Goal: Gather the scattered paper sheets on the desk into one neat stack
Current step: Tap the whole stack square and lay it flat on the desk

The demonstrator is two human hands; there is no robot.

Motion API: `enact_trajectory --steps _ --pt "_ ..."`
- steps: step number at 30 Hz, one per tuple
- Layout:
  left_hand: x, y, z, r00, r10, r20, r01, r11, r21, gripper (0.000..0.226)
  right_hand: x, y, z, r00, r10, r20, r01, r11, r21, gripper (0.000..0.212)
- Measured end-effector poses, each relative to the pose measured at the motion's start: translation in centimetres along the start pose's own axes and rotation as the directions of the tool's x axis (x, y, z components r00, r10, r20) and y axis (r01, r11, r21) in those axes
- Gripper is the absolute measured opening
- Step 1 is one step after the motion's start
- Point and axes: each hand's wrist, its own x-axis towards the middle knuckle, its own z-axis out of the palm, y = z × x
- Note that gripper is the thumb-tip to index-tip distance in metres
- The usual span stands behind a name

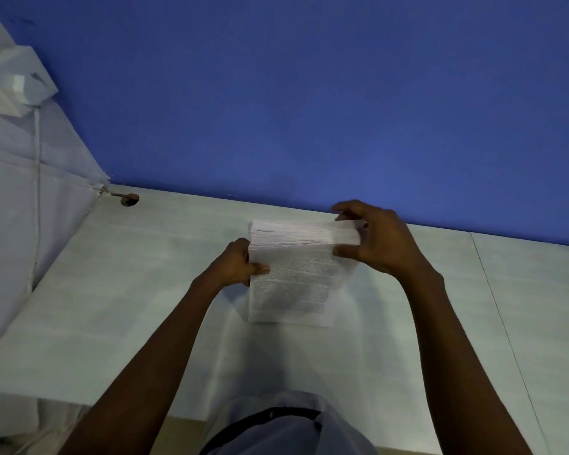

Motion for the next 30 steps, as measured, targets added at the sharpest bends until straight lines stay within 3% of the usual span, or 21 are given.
enact_trajectory --steps 3,6,9,13,15,17,19,21,23,26,30 --pt "0.2 0.8 0.2 0.999 0.027 -0.019 -0.026 0.999 0.046 0.069 1.4 -3.8 -0.2 0.990 -0.079 0.119 0.111 0.948 -0.297 0.061" --pt "0.3 1.4 0.4 1.000 0.028 -0.009 -0.028 0.997 0.066 0.067 2.7 -5.9 2.1 0.965 -0.115 0.237 0.213 0.869 -0.447 0.057" --pt "0.1 1.1 0.5 1.000 0.013 -0.005 -0.012 0.998 0.064 0.068 3.2 -6.0 4.0 0.948 -0.079 0.310 0.229 0.843 -0.486 0.057" --pt "-0.4 0.8 0.8 0.998 0.011 -0.059 -0.013 0.999 -0.036 0.068 4.0 -5.6 3.4 0.939 -0.060 0.338 0.205 0.888 -0.412 0.048" --pt "-0.9 -0.4 0.8 0.996 0.002 -0.087 -0.013 0.993 -0.117 0.081 4.5 -4.7 2.0 0.938 -0.018 0.346 0.149 0.922 -0.358 0.042" --pt "-1.7 -2.2 1.0 0.988 -0.110 -0.108 0.070 0.943 -0.324 0.102 4.6 -2.7 -0.1 0.951 0.082 0.297 -0.005 0.968 -0.250 0.035" --pt "-2.7 -4.1 1.6 0.973 -0.225 -0.052 0.150 0.789 -0.596 0.111 3.9 -0.3 -2.5 0.953 0.192 0.233 -0.183 0.981 -0.063 0.043" --pt "-3.6 -4.9 2.4 0.982 -0.189 0.029 0.142 0.620 -0.772 0.097 2.6 1.9 -3.9 0.948 0.248 0.202 -0.282 0.945 0.167 0.049" --pt "-4.0 -3.9 2.0 0.993 -0.044 0.108 0.114 0.551 -0.827 0.079 1.0 3.4 -3.7 0.941 0.261 0.216 -0.326 0.870 0.369 0.048" --pt "-3.4 -0.6 0.5 0.993 0.066 0.093 0.019 0.707 -0.707 0.050 -1.0 4.9 -1.1 0.930 0.284 0.233 -0.365 0.772 0.520 0.056" --pt "-2.7 2.4 -0.2 0.992 0.027 -0.125 -0.078 0.901 -0.428 0.041 -2.8 6.0 3.2 0.932 0.339 0.128 -0.336 0.674 0.658 0.075"
